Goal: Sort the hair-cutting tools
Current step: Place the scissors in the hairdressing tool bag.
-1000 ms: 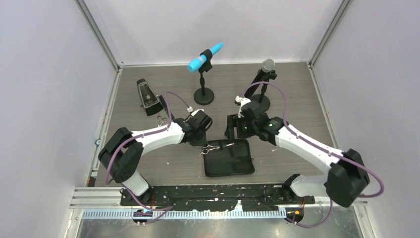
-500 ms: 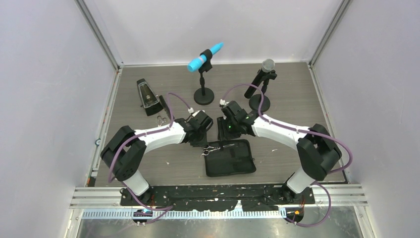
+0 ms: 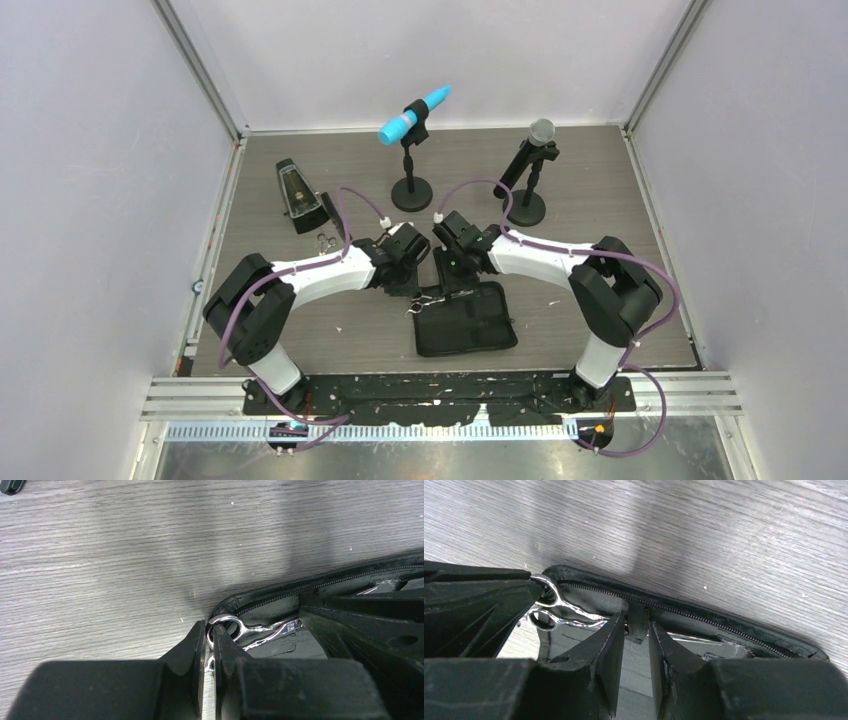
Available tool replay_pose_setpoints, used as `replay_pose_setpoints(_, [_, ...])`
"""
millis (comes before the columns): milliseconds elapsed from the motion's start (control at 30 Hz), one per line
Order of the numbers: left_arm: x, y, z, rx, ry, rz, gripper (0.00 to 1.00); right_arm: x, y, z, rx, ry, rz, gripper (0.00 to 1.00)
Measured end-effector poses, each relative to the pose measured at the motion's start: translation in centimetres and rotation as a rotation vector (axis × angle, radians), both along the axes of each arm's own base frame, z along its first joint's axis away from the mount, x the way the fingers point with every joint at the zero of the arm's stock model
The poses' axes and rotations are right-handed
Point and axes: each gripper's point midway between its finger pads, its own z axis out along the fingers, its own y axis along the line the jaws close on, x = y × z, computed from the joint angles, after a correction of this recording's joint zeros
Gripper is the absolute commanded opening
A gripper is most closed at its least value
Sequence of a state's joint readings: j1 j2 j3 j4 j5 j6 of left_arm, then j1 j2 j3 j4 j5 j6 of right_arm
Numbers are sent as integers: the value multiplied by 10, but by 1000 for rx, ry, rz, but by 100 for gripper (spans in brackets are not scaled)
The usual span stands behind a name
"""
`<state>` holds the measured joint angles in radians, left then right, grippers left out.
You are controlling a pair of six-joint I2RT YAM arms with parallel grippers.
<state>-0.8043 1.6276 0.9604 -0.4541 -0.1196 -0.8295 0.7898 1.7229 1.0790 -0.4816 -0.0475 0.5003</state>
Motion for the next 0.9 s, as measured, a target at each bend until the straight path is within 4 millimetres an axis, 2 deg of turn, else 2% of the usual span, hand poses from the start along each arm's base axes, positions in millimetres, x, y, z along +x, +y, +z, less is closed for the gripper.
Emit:
replay_pose_setpoints(267, [-1, 0, -1, 2, 5, -1, 0, 1, 2, -11, -49, 15, -7, 34])
replay_pose_setpoints(533, [-3, 2, -3, 10, 18, 1, 0, 1, 4, -14, -109, 27, -15, 33])
replay_pose_setpoints(567, [-4, 2, -3, 12, 20, 2, 0, 2, 4, -15, -117, 31, -16, 31])
replay_pose_setpoints(633, [-5, 4, -4, 18, 26, 4, 0, 3, 3, -16, -130, 34, -17, 21])
replay_pose_setpoints(667, [-6, 5, -4, 21, 29, 4, 0, 3, 2, -17, -141, 34, -16, 13])
replay_pose_setpoints(733, [-6, 5, -5, 23, 31, 4, 0, 3, 2, -17, -144, 33, -14, 6])
replay_pose_setpoints(900, [-7, 6, -5, 25, 32, 5, 0, 3, 3, -16, -139, 31, -14, 5])
